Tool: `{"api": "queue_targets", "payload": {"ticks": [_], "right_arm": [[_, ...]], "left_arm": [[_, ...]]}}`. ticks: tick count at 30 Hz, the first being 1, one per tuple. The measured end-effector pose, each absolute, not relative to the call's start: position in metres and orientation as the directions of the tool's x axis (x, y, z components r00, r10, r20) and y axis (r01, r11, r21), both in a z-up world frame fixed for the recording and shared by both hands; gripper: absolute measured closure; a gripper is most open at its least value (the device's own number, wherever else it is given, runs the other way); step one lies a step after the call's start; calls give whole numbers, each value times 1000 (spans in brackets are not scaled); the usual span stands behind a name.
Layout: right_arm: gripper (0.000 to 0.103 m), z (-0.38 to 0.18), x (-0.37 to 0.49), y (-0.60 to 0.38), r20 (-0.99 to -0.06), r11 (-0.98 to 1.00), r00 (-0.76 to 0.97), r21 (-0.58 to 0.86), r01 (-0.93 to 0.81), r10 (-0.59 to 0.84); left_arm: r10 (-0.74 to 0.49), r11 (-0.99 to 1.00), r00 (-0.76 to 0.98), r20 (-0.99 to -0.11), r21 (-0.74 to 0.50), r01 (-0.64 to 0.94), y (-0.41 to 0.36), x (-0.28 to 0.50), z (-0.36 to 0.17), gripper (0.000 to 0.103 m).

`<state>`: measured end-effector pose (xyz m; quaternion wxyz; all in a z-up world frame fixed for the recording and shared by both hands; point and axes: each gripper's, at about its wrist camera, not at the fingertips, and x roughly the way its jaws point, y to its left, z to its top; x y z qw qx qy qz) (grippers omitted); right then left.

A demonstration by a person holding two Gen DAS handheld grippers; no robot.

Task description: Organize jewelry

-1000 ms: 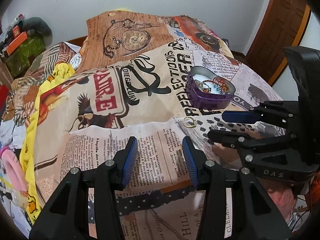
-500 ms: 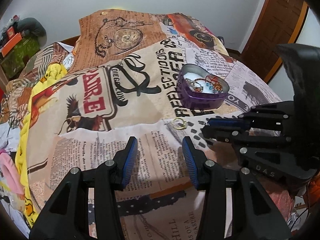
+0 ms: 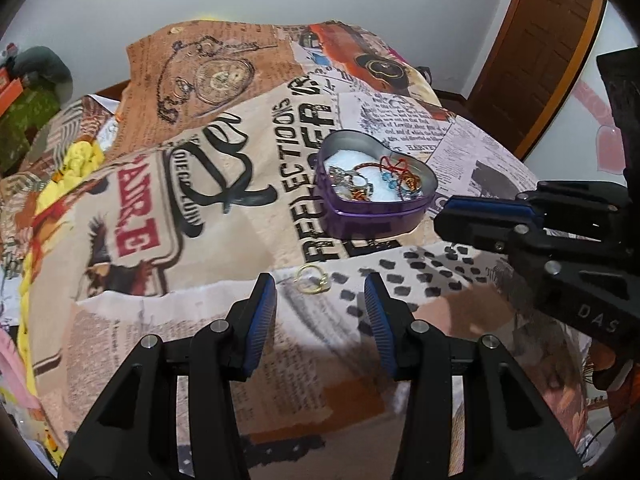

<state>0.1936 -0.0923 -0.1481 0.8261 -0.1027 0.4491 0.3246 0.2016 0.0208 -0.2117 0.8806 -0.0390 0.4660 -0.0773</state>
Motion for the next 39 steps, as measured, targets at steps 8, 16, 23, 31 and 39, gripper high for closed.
{"api": "queue_targets", "payload": {"ticks": [8, 16, 23, 31, 39], "right_arm": [[94, -150, 199, -101, -801, 776, 394, 133, -616, 450], [94, -148, 199, -102, -795, 777, 403, 131, -616, 453], [94, -136, 200, -105, -779, 784, 430, 124, -608, 457], [94, -115, 201, -110, -744, 794, 474, 123, -595, 470], [94, -99, 205, -116, -709, 806, 518, 119, -580, 478]], "left_arm": [[-130, 991, 543, -830, -104, 80, 17, 214, -227, 66], [-150, 989, 558, -816, -132, 73, 21, 211, -224, 83], [-139, 990, 591, -794, -129, 59, 27, 204, -208, 83], [-129, 992, 630, -766, -104, 77, 26, 200, -185, 83], [-120, 993, 679, -725, -76, 94, 21, 205, -162, 83]]}}
